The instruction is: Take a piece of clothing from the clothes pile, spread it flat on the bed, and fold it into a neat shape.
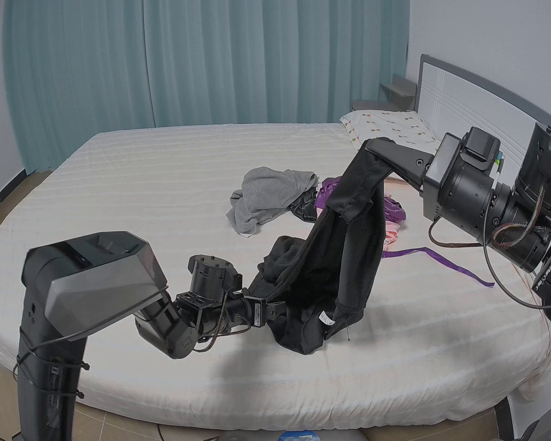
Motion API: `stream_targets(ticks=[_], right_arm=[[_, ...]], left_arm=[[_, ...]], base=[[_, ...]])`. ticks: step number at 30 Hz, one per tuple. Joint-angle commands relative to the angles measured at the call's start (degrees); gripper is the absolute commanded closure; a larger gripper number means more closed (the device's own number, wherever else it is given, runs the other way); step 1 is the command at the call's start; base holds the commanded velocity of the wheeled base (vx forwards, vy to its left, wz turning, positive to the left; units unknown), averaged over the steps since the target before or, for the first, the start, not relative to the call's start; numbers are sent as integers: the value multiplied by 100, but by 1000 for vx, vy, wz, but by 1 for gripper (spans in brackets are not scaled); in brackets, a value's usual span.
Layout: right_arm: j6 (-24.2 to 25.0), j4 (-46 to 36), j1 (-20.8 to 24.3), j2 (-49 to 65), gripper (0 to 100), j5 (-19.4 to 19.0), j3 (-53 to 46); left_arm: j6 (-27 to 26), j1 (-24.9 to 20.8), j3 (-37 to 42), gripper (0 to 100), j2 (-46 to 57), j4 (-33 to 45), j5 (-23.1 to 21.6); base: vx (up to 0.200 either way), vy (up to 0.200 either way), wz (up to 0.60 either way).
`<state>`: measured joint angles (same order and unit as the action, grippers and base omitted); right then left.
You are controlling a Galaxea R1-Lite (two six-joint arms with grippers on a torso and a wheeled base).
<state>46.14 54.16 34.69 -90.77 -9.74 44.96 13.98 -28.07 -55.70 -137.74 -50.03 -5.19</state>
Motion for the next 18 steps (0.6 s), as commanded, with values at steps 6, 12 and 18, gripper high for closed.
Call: stream_targets(ticks=[6,12,18], right_arm=[[0,7,-42,-72,100,7,13],[0,7,-253,-169,100,-10,4],[-9,24,-798,-626,100,-37,13]], left_arm=[[360,-14,-1075,100,-974,2,317],[535,74,-758,100,-789,-7,396],[1045,294,-248,100,221,90,537]], base=[[0,0,0],[0,0,0],[0,0,0]])
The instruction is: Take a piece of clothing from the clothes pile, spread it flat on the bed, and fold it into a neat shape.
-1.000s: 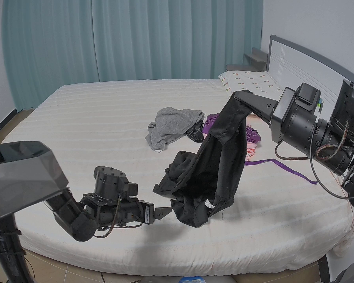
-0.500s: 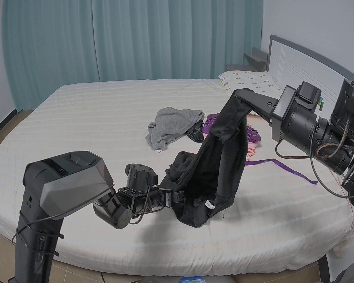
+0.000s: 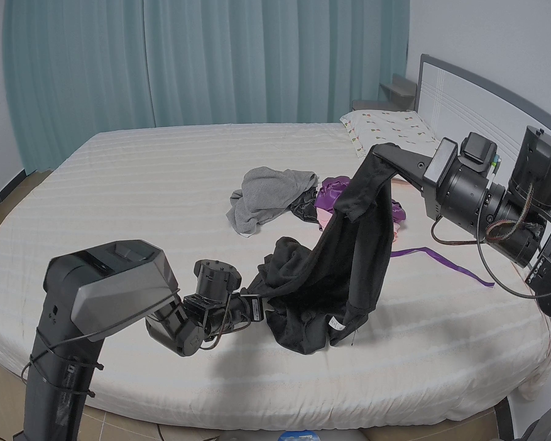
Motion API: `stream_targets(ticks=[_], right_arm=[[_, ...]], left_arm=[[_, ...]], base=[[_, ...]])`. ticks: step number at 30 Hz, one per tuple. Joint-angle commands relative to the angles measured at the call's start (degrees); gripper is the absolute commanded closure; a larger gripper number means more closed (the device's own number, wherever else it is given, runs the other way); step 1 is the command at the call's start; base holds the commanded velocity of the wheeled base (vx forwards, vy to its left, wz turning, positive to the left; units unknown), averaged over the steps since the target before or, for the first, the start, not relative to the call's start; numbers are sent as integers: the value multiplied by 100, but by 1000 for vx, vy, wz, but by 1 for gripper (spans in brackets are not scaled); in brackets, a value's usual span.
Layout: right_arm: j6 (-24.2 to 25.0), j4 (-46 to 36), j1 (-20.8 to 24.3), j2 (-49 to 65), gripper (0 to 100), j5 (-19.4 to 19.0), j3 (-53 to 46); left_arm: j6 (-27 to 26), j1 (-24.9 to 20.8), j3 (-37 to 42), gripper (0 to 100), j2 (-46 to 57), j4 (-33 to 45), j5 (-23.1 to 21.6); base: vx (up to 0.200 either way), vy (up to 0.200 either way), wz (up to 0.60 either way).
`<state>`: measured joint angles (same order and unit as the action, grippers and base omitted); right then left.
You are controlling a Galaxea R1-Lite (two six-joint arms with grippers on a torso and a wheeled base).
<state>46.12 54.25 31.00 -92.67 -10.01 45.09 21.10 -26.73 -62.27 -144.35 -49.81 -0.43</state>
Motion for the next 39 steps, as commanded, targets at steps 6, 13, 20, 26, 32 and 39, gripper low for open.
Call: stream_targets(ticks=[6,13,20,26,32,39], right_arm=[[11,525,-1008,-1315,100,52,298],[-6,420,-1474,-1209,100,263,1467],[-50,60,-1474,-805,100,210,1757],[-50,51,-1298,-1051,100,-159,764],[-15,60,-956,-1473,100,-177,369],[73,68,-815,-1745,100,-54,193]], left_arm=[[904,265,857,100,2253,587,131],[1186,494,602,100,3774,1360,201],[1221,555,321,100,4644,1914,289],[1678,520,874,100,4565,1879,298],[2469,459,1147,100,4284,1852,280],[2689,379,1542,100,4319,1843,271]], base=[[0,0,0],[0,0,0],[0,0,0],[0,0,0],[0,0,0],[0,0,0]])
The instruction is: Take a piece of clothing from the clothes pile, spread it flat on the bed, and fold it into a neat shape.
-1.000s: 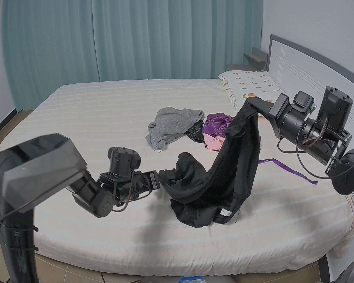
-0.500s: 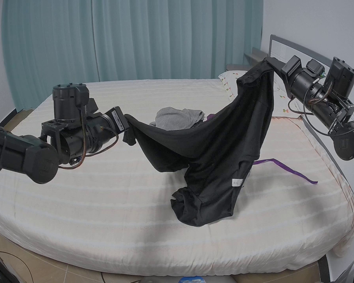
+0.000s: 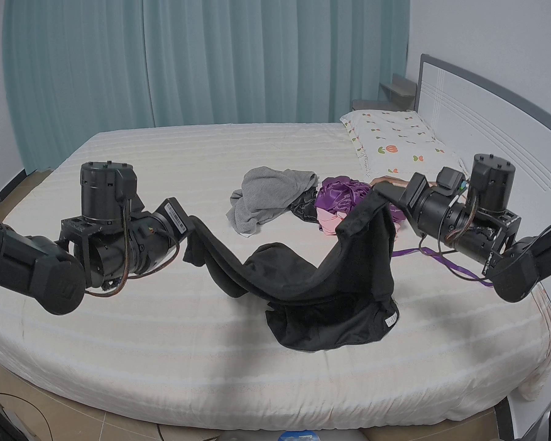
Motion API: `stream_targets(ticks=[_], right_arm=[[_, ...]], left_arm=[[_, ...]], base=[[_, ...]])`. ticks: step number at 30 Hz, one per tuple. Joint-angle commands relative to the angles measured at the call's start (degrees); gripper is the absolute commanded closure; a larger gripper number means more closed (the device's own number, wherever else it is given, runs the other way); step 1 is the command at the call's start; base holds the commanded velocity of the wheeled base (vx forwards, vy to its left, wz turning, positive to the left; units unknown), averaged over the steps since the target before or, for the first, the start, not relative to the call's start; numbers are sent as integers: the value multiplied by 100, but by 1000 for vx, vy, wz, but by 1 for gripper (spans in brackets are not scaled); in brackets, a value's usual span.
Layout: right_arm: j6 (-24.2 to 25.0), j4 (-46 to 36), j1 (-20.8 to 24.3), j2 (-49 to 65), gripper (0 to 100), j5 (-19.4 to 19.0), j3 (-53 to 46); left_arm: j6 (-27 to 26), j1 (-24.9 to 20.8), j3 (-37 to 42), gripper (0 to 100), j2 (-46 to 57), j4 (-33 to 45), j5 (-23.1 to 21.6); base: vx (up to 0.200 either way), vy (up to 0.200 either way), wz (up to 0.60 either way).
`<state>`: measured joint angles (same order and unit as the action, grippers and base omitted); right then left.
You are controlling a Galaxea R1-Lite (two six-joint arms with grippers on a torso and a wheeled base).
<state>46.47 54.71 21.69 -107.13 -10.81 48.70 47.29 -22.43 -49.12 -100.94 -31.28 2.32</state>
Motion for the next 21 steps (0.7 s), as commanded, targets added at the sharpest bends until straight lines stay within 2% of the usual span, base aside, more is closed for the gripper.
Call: stream_targets(ticks=[1,5,9,14,21], right_arm=[[64,22,125,-317,100,35,-238],[372,31,116,-379,100,115,-361],[451,22,125,-449,100,132,-397],[459,22,134,-361,100,141,-476],[468,22,134,-379,100,167,-520]], left_arm=[[105,-77,332,100,-22,-10,-21],[140,-104,543,100,-172,-106,-214],[281,-112,816,100,-207,-423,-293],[430,-112,1194,100,-348,-888,-451],[501,-77,1334,100,-321,-959,-451]], base=[[0,0,0],[0,0,0],[0,0,0],[-200,0,0],[-200,0,0]])
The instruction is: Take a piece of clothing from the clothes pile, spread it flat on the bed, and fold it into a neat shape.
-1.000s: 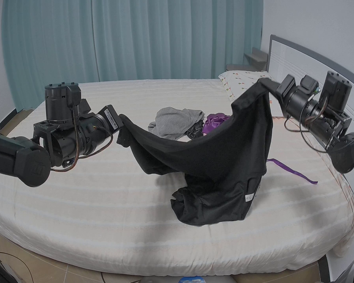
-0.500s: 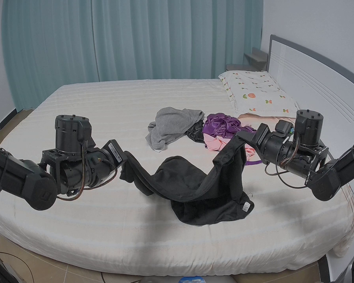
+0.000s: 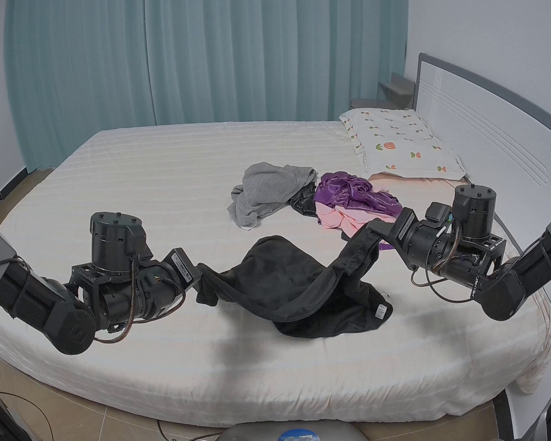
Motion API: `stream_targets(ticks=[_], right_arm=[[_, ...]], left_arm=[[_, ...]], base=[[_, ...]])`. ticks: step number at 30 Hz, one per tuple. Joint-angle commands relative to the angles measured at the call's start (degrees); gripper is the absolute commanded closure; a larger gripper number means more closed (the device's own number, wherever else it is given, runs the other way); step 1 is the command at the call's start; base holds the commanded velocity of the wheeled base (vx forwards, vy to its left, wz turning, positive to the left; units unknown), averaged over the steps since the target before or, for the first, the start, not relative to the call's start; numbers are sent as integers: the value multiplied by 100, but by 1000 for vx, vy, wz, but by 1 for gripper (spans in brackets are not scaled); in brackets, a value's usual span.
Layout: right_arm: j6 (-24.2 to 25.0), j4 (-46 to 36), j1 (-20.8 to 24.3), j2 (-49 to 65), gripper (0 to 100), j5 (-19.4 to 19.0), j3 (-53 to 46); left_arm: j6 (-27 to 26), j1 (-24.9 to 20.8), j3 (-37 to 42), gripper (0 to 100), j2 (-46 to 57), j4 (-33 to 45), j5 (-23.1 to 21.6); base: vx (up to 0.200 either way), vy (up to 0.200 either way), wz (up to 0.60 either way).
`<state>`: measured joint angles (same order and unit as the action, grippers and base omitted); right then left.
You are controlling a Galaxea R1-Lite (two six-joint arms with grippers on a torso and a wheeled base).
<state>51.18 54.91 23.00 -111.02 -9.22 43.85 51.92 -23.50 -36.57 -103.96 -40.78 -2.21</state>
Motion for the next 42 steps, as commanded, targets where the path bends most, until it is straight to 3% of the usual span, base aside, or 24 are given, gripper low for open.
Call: stream_targets(ticks=[1,18,32,42], right_arm=[[-2,3,2,10,100,8,-34],[-11,3,-6,28,100,78,-96],[-90,3,-59,177,100,456,-34],[-512,3,-77,168,100,843,-8]], left_arm=[[38,30,80,100,-19,-9,1],[196,171,71,100,95,-220,19],[231,215,80,100,377,-211,36],[231,223,62,100,464,-220,36]], base=[[0,0,0],[0,0,0],[0,200,0],[0,200,0]])
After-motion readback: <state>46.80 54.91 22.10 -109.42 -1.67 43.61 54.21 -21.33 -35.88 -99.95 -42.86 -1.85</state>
